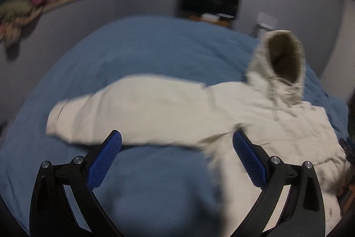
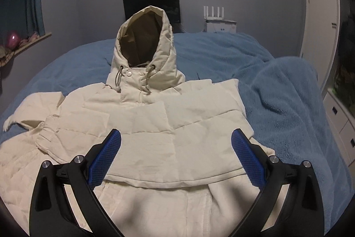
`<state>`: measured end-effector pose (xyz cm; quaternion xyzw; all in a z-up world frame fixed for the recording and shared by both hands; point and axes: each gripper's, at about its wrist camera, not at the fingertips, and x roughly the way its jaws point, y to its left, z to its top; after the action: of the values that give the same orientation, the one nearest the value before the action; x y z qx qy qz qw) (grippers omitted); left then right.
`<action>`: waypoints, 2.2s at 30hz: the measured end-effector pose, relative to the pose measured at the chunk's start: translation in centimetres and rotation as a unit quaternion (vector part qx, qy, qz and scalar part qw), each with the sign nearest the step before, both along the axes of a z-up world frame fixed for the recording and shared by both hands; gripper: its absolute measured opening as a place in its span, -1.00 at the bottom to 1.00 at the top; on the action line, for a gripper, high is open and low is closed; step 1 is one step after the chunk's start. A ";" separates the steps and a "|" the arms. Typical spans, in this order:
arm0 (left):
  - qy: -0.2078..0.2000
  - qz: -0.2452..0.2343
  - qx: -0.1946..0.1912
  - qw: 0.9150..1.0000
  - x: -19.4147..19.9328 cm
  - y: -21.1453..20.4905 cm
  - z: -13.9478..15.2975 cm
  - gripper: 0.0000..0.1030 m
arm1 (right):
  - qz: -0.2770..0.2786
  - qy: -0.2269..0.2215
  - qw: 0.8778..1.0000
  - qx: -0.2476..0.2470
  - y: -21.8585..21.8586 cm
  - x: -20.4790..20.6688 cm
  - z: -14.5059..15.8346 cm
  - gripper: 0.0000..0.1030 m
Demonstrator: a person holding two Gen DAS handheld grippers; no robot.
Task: Fold large clothes
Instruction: 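Grasp the cuff of the other sleeve with the left tool, then lay the held sleeve across the jacket front and open the left tool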
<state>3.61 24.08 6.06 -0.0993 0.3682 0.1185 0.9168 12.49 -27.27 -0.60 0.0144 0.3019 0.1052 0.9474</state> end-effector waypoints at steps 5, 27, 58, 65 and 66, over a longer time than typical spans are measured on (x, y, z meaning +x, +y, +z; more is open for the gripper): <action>0.049 0.044 -0.031 0.997 0.0 4.9 -4.2 0.87 | -0.001 0.002 1.000 -0.014 0.4 -0.1 -0.2 0.85; 0.011 0.146 -0.257 0.955 2.2 15.5 -11.4 0.87 | 0.003 0.004 1.000 0.024 0.3 0.0 0.6 0.86; -0.156 -0.126 0.033 0.979 4.0 -8.0 10.6 -0.81 | 0.001 0.015 0.999 0.036 -0.8 0.0 -0.3 0.85; -0.129 -0.229 0.059 0.963 4.1 -17.2 6.8 -0.81 | -0.001 0.022 0.999 0.044 -1.2 0.3 -0.6 0.85; -0.121 -0.238 0.065 0.961 4.3 -18.1 5.9 -0.81 | -0.002 0.023 0.999 0.045 -1.2 0.3 -0.6 0.85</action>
<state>7.94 6.02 12.00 0.0370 0.2589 -0.0926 0.9607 12.78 -28.50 -1.19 0.0595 0.3186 0.1168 0.9388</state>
